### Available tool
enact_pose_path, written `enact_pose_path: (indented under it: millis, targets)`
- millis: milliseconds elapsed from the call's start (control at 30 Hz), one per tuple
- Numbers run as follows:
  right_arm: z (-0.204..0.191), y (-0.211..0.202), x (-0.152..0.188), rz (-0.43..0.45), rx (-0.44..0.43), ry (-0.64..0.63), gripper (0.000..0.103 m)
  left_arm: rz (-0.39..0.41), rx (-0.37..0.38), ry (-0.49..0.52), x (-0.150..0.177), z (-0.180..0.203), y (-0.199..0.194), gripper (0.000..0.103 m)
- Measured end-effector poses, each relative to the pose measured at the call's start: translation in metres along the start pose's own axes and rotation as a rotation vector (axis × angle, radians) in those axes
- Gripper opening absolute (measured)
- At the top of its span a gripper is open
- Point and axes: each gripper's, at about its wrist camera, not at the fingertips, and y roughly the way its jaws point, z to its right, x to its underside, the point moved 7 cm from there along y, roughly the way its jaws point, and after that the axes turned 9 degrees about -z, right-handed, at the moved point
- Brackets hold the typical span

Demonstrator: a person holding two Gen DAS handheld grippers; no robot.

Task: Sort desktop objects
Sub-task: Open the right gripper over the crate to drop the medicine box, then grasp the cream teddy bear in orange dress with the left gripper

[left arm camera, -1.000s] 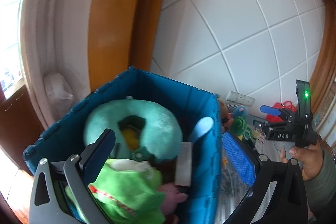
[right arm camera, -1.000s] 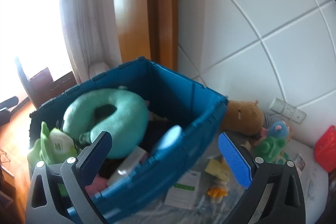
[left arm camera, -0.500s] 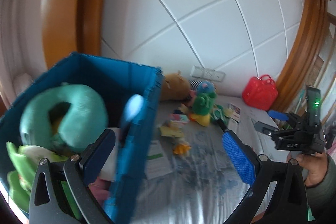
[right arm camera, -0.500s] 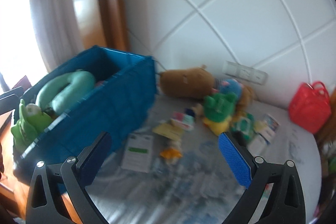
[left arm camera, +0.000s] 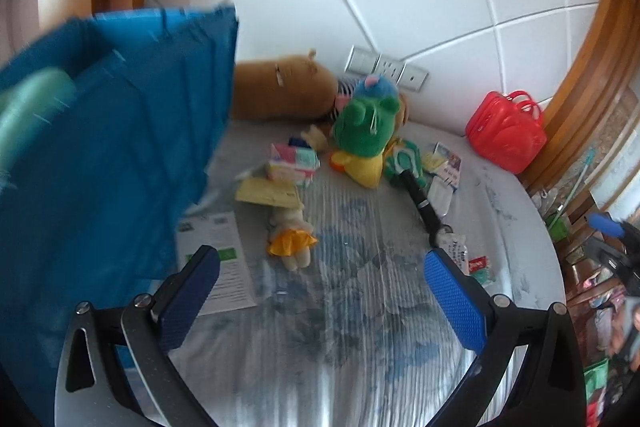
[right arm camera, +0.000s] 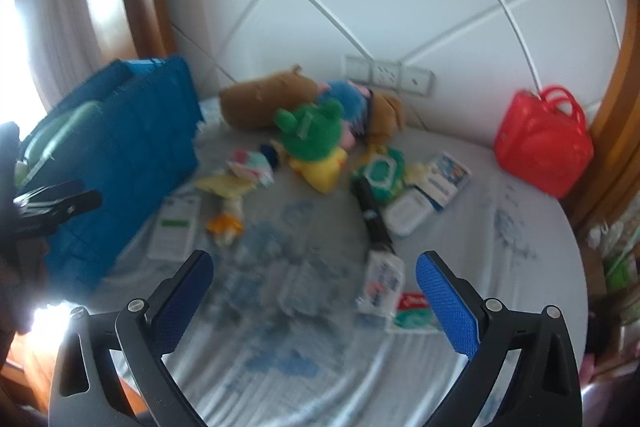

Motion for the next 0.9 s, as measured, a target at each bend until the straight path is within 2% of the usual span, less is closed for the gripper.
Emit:
enact_pose_path:
  millis: [100,367,500,633,700,733,767,900]
  targets:
    - [0.023,0.012,0.016,-0.039,0.009,0.019,0.103,-0.029,-0.025,-0.010,-0.006,-0.003,0.044,0.103]
    - [0.058,0.047,0.058,-0.160,0.041,0.089,0.103,-0.197,-0.106,-0.002,-0.009,-0.019,0.185,0.103]
    - [0.075,0.058,0.078,-0.204,0.069,0.134,0.103,-0.250,-0.153,0.007,-0.009,-0.025,0.234,0.103]
    - [0.089,0.063,0.093,-0.237,0.090,0.170,0.103,-0.278,-0.208,-0.005,-0.010,-0.032,0.263,0.101]
    - [0.096,0.066,0.098,-0.253,0.099,0.186,0.103,-0.279,-0.232,-0.012,-0.010,-0.033,0.267,0.076]
    - [0.099,0.068,0.101,-0.258,0.101,0.196,0.103,-0.281,-0.246,-0.013,-0.010,-0.034,0.266,0.056]
    - [0.102,0.071,0.101,-0.262,0.101,0.203,0.103,-0.277,-0.270,-0.006,-0.010,-0.034,0.263,0.042]
    - [0.107,0.086,0.095,-0.252,0.102,0.211,0.103,-0.272,-0.273,0.029,-0.004,-0.030,0.253,0.035]
